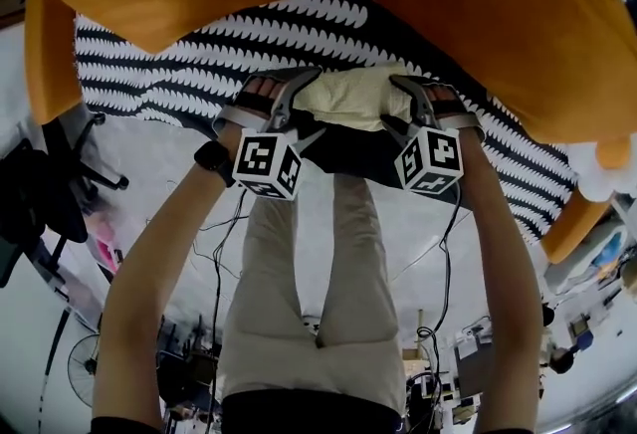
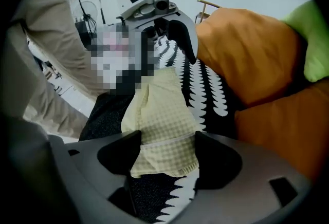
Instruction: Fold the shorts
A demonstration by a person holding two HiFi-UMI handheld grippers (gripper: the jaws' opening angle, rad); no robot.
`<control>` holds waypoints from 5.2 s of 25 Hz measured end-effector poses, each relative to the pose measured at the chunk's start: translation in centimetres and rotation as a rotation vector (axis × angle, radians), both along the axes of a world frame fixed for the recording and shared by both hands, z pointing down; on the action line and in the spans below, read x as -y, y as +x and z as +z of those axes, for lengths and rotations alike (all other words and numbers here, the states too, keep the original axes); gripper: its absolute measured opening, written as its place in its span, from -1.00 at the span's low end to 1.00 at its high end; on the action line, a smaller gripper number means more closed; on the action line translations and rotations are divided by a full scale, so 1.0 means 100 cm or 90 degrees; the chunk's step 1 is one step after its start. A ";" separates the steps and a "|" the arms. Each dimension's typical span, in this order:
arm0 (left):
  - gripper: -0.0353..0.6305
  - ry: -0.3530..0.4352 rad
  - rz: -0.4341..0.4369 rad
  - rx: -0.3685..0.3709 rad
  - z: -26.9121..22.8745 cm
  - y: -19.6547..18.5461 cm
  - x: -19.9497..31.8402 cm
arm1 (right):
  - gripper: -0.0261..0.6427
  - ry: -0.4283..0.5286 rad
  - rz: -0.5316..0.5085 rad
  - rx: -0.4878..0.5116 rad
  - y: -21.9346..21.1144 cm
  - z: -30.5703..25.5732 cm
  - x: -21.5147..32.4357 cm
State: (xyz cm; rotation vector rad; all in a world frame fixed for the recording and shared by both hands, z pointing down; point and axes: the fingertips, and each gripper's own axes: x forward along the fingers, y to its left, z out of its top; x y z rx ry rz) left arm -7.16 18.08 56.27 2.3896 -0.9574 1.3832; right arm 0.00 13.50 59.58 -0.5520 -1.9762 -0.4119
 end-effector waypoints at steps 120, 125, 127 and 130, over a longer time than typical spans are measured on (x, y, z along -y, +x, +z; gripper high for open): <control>-0.86 0.560 -0.357 -0.368 -0.813 -0.034 -0.287 | -0.88 0.069 0.630 0.713 0.025 -0.862 -0.277; -0.86 0.550 -0.351 -0.371 -0.809 -0.031 -0.292 | -0.88 0.081 0.625 0.698 0.019 -0.858 -0.280; -0.86 0.552 -0.344 -0.368 -0.811 -0.028 -0.289 | -0.88 0.078 0.623 0.718 0.017 -0.866 -0.278; -0.86 0.556 -0.333 -0.372 -0.813 -0.022 -0.283 | -0.88 0.077 0.616 0.726 0.014 -0.869 -0.280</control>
